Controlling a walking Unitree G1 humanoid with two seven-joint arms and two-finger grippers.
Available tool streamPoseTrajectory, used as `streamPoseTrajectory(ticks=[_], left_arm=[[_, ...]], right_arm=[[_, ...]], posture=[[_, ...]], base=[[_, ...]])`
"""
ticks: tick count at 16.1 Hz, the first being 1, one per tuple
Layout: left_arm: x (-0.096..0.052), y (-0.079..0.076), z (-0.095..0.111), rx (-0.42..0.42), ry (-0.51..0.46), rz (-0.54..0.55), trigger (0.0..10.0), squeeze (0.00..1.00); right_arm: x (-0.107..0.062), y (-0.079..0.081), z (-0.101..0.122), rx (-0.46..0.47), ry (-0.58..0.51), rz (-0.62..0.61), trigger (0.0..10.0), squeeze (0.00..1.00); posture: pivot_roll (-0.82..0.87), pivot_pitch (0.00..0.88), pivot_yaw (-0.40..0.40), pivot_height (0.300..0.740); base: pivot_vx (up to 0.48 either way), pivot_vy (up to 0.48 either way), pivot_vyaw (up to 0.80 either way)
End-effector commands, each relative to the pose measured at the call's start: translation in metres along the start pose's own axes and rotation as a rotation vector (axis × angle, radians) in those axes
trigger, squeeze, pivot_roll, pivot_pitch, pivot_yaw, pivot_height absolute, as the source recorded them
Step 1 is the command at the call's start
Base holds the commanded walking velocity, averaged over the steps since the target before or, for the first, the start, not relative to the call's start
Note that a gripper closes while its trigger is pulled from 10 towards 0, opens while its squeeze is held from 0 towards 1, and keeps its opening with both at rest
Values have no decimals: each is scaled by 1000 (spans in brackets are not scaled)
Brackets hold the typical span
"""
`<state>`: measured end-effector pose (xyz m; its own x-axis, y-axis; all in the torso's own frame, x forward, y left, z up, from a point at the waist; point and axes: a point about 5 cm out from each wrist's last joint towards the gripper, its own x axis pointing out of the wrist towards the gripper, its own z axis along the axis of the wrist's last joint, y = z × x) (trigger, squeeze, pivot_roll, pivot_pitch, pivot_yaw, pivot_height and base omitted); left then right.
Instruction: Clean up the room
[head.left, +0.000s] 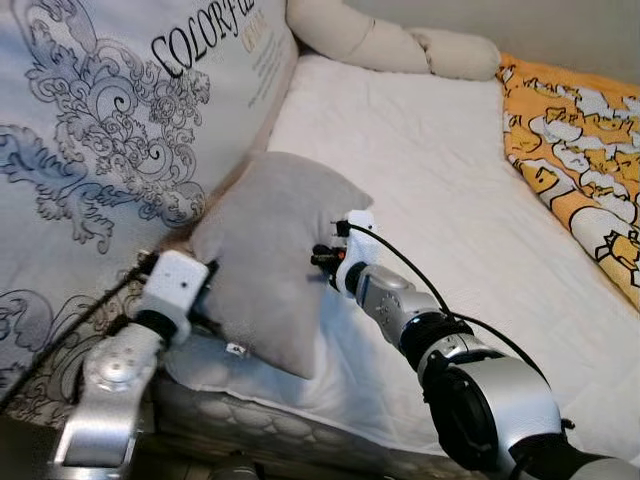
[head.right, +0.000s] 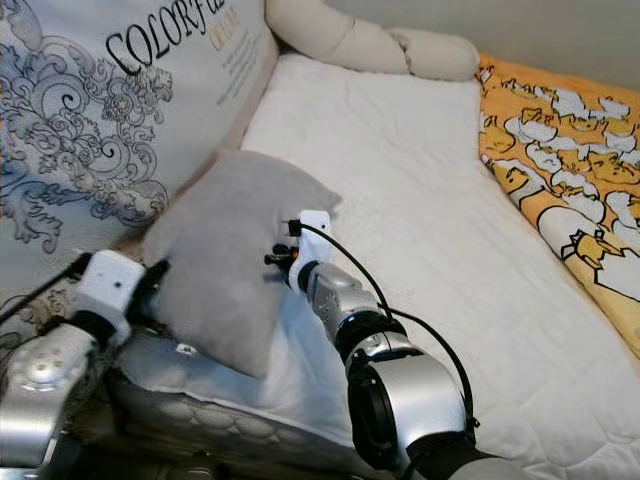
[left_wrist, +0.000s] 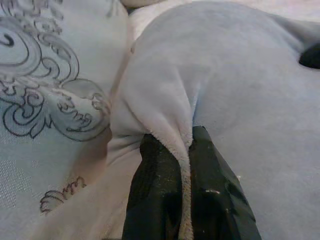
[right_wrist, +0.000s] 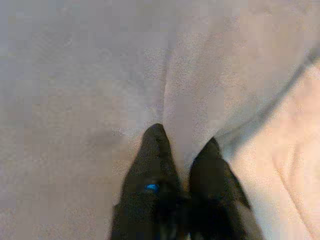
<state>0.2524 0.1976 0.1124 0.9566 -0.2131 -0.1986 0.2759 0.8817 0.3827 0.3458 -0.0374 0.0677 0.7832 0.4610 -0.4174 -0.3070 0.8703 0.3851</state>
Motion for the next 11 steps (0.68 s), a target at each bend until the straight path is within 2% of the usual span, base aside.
streamPoseTrajectory(ticks=[1, 2, 3, 4, 6, 7, 8, 9, 10, 11], left_arm=[[4, -4, 4, 6, -18, 6, 0, 0], [11, -10, 11, -36, -40, -21, 39, 0], [11, -10, 12, -38, -45, -21, 39, 0], [13, -10, 20, -69, -92, -81, 10000, 1000], [13, -3, 26, -51, -113, -103, 10000, 1000], [14, 3, 34, -58, -162, -113, 10000, 1000], [14, 5, 39, -66, -191, -129, 10000, 1000], [13, 6, 47, -88, -231, -160, 10000, 1000], [11, 7, 67, -156, -336, -252, 10000, 1000], [11, 7, 72, -170, -362, -276, 10000, 1000]], right_arm=[[-3, -8, -12, 76, 4, -50, 10000, 1000], [-7, -22, -8, 128, -37, -91, 10000, 1000], [-7, -24, -7, 133, -44, -95, 10000, 1000], [-12, -37, 4, 168, -114, -99, 10000, 1000], [-18, -51, 13, 164, -172, -89, 10000, 1000], [-24, -62, 17, 137, -207, -66, 10000, 1000], [-27, -65, 18, 134, -222, -57, 10000, 1000], [-30, -71, 19, 127, -241, -46, 10000, 1000], [-42, -85, 21, 118, -296, -14, 10000, 1000], [-46, -90, 22, 114, -313, -9, 10000, 1000]], posture=[[258, 0, -87, 740], [242, 0, -74, 740], [237, 0, -69, 740], [223, 0, -59, 740], [209, 0, -53, 740], [201, 0, -49, 740], [198, 0, -48, 740], [190, 0, -43, 740], [172, 0, -33, 740], [169, 0, -31, 740]], base=[[0, 0, 0], [0, 0, 0], [0, 0, 0], [0, 0, 0], [0, 0, 0], [0, 0, 0], [0, 0, 0], [0, 0, 0], [0, 0, 0], [0, 0, 0]])
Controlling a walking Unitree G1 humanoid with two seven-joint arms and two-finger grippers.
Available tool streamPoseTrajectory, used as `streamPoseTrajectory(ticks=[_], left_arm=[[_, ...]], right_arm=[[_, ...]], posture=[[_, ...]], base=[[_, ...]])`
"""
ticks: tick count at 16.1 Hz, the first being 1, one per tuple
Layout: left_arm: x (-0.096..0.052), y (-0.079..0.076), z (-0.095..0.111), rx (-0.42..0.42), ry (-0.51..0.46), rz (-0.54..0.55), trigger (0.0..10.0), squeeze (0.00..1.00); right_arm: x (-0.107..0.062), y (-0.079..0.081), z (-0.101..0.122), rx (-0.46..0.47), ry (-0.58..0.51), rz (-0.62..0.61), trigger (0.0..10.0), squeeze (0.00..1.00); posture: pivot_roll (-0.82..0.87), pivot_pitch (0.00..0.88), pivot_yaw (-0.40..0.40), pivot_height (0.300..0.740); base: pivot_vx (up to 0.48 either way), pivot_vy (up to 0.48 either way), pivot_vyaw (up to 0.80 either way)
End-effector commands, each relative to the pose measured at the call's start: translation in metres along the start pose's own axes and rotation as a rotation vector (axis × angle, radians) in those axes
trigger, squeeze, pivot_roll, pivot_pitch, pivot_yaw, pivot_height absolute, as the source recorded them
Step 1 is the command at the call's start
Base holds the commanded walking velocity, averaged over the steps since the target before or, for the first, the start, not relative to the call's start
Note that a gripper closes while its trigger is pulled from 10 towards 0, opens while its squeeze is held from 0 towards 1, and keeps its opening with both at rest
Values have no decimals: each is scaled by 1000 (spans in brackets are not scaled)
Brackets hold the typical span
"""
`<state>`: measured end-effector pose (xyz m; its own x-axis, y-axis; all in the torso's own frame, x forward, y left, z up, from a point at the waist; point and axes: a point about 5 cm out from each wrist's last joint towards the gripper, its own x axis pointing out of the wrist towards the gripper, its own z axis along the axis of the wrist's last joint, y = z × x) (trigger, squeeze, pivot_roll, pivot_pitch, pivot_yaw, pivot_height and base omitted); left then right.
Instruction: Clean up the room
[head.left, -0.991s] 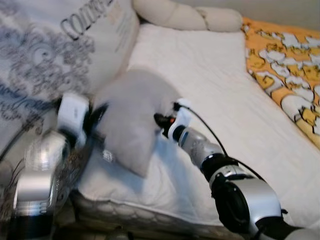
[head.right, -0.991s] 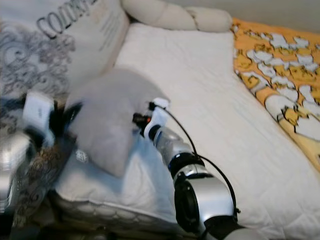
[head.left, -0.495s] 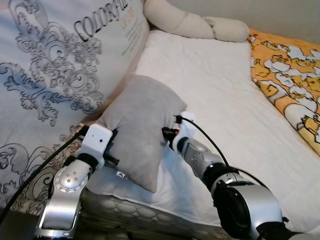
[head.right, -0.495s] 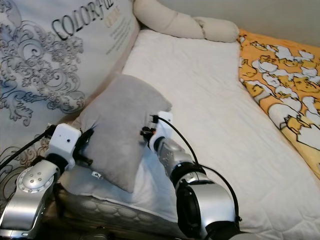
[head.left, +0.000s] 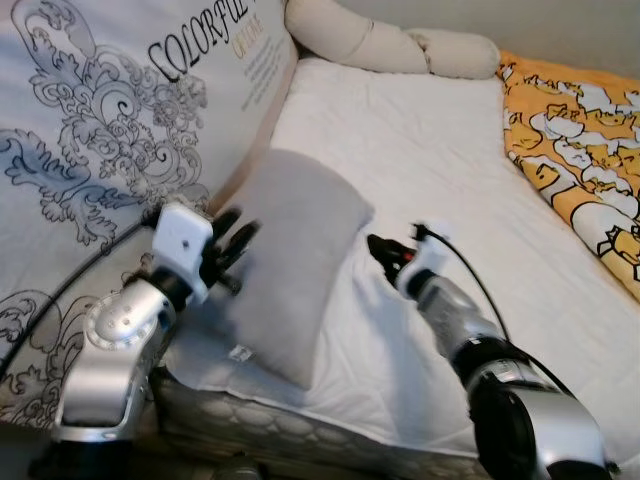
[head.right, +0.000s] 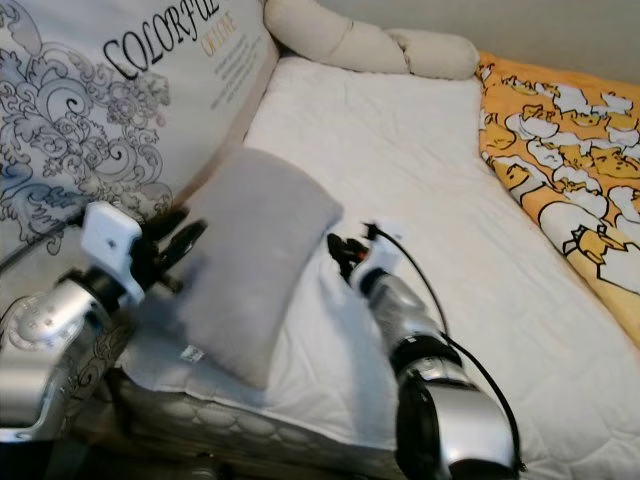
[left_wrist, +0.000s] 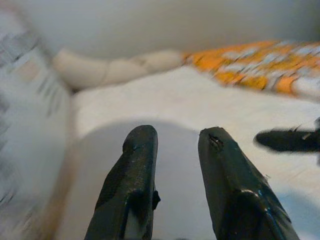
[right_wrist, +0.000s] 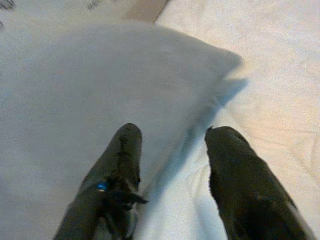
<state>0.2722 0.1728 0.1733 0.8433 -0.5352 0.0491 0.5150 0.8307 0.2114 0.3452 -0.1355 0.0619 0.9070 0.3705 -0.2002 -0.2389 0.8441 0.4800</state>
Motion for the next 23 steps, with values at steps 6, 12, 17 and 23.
streamPoseTrajectory(ticks=[6, 12, 17, 23], left_arm=[[30, 20, 8, -6, -16, 71, 10000, 569], [24, -6, -36, -183, 90, 277, 10000, 0], [20, -32, -44, -130, 125, 277, 10000, 0], [19, -33, -42, -111, 124, 323, 10000, 0]], right_arm=[[-40, -12, 35, -190, -127, 140, 10000, 1000], [-70, 6, 29, -350, -76, -32, 10000, 0], [-83, 14, 22, -328, -111, -159, 10000, 0], [-90, 22, 21, -372, -86, -197, 10000, 0]], posture=[[55, 0, 21, 740], [-40, 0, 22, 740], [-39, 0, 13, 740], [-43, 0, 2, 740]], base=[[0, 0, 0], [0, 0, 0], [0, -334, 0], [0, -480, 0]])
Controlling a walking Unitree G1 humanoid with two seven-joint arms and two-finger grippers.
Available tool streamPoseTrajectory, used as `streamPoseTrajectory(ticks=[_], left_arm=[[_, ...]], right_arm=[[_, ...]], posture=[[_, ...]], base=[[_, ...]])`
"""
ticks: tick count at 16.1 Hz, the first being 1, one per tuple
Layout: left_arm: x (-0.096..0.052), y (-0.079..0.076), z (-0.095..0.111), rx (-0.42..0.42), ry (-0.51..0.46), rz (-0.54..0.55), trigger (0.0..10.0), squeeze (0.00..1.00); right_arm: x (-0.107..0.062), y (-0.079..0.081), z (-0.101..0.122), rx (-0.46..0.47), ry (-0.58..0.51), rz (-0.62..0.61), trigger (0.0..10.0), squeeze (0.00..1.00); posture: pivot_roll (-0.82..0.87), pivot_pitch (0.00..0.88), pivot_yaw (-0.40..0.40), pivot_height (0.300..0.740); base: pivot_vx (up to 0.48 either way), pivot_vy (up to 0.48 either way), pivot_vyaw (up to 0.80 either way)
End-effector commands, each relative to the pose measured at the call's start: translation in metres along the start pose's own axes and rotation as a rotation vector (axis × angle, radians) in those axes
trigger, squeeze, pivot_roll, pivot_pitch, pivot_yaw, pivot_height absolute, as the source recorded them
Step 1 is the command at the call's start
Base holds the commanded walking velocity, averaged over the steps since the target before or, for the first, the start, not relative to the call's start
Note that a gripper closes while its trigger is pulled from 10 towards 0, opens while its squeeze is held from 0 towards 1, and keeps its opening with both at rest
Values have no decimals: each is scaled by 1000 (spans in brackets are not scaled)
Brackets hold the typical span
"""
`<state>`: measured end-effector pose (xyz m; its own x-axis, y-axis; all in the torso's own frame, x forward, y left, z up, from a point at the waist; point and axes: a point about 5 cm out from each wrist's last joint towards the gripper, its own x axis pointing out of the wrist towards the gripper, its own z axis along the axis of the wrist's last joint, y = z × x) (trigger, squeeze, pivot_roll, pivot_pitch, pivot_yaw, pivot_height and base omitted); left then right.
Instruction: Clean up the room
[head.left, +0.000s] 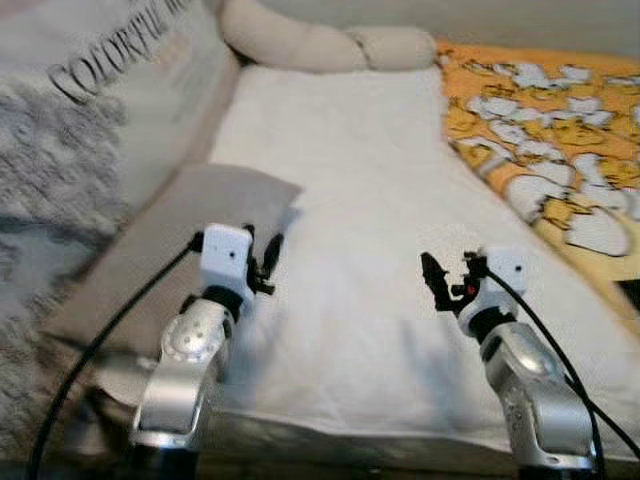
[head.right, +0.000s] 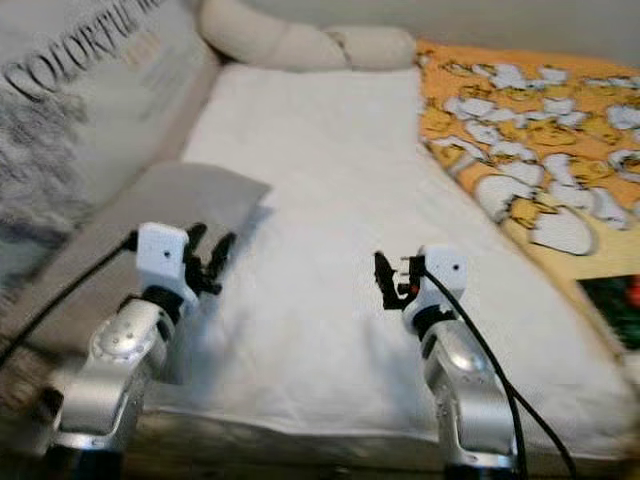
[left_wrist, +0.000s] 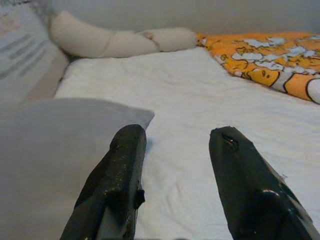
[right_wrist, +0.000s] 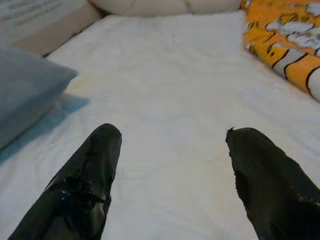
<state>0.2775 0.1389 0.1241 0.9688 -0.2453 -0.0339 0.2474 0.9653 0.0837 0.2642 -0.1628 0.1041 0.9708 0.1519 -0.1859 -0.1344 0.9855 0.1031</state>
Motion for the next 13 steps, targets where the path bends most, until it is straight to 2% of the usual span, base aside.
streamPoseTrajectory(ticks=[1, 13], left_arm=[[-1, 3, 3, 17, -8, 24, 10000, 0], [4, 0, 4, 60, -7, 17, 10000, 0]], right_arm=[[2, 5, 4, -15, -2, 16, 10000, 0], [4, -8, -3, -49, 68, -46, 10000, 0]], posture=[[-43, 0, 0, 740], [-38, 0, 6, 740]], base=[[0, -480, 0], [0, -480, 0]])
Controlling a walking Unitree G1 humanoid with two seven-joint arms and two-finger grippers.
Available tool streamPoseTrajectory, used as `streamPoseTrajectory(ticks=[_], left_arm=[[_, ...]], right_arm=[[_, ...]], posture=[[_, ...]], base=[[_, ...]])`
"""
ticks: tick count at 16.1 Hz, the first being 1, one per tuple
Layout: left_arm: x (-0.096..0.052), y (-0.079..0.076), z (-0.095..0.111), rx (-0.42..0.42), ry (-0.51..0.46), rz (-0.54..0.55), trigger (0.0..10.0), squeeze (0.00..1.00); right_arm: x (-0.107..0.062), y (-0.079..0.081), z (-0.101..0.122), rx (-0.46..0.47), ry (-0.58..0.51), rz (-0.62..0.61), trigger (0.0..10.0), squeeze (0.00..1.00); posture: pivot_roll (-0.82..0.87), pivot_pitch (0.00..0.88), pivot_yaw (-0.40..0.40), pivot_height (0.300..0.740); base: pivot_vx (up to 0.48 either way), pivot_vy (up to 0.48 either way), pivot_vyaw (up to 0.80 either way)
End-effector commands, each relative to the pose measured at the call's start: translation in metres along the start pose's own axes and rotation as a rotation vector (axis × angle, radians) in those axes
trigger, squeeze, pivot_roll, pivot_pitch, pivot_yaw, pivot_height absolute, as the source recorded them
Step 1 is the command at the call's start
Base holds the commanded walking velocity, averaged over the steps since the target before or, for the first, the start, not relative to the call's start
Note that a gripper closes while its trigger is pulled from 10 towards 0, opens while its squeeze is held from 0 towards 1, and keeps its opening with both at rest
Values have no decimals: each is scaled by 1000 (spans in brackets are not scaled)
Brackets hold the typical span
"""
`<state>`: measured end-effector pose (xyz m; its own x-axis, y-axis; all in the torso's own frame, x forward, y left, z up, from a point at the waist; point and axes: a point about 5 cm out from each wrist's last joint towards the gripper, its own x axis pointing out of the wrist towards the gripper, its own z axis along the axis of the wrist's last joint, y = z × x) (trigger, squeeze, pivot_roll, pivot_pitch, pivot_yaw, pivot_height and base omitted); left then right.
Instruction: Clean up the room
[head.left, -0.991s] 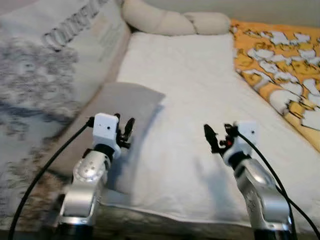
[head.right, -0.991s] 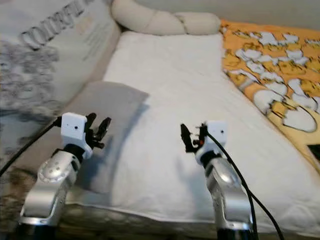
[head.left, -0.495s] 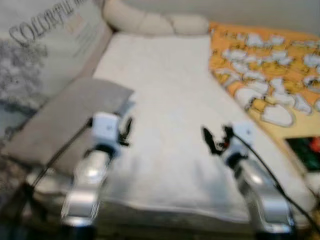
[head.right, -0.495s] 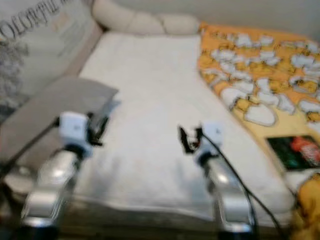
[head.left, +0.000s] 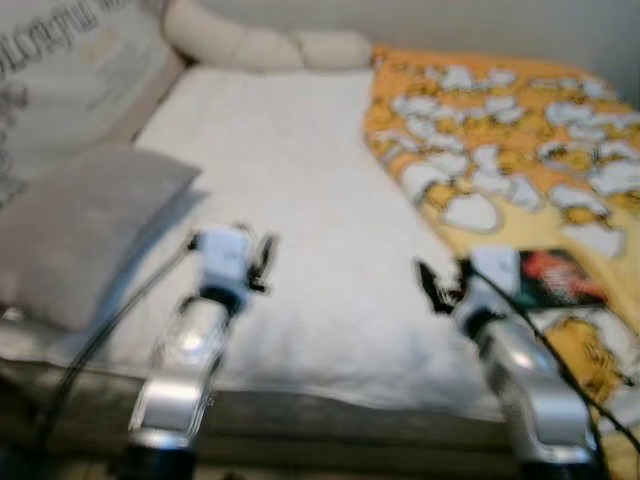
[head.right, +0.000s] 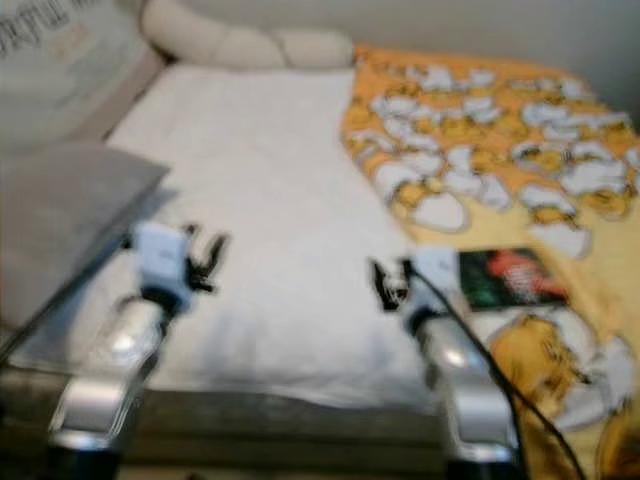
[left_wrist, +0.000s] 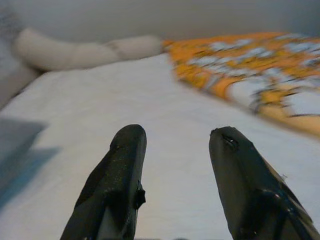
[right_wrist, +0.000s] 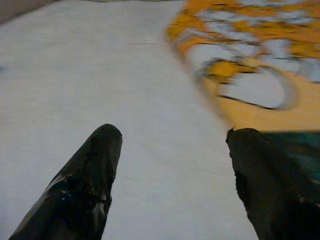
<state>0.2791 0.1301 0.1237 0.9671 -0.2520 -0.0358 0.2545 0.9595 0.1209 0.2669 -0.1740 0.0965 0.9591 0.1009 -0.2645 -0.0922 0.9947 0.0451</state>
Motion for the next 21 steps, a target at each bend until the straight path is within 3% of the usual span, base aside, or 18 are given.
streamPoseTrajectory(ticks=[1, 6, 9, 13, 16, 18, 21], left_arm=[[1, 9, 3, 22, -7, 26, 10000, 0], [3, 10, 3, 27, -3, 24, 10000, 0], [3, 12, 1, -30, 12, 35, 10000, 0], [2, 13, 0, -24, 9, -3, 10000, 0], [0, 14, 1, -37, 5, -9, 10000, 0], [-1, 14, 1, -44, 4, -10, 10000, 0], [-3, 15, 0, -44, 7, -8, 10000, 0]], right_arm=[[1, 4, 3, -1, -8, 7, 10000, 0], [2, 3, 2, -6, 3, -11, 10000, 0], [1, 3, -1, -8, 14, -16, 10000, 0], [1, 7, -1, -25, 19, 11, 10000, 0], [2, 10, 2, -16, 11, 39, 10000, 0], [5, 18, 3, -100, 13, 96, 10000, 0], [6, 28, 3, -103, 14, 143, 10000, 0]], posture=[[-38, 0, 6, 740], [-46, 0, 17, 740], [-52, 0, 23, 740], [-52, 0, 24, 740], [-44, 0, 16, 740], [-38, 0, 12, 740], [-28, 0, 5, 740]], base=[[0, -480, 0], [0, -480, 0], [0, 0, 0], [0, 0, 0], [309, 0, 0], [411, 0, 0], [417, 0, 800]])
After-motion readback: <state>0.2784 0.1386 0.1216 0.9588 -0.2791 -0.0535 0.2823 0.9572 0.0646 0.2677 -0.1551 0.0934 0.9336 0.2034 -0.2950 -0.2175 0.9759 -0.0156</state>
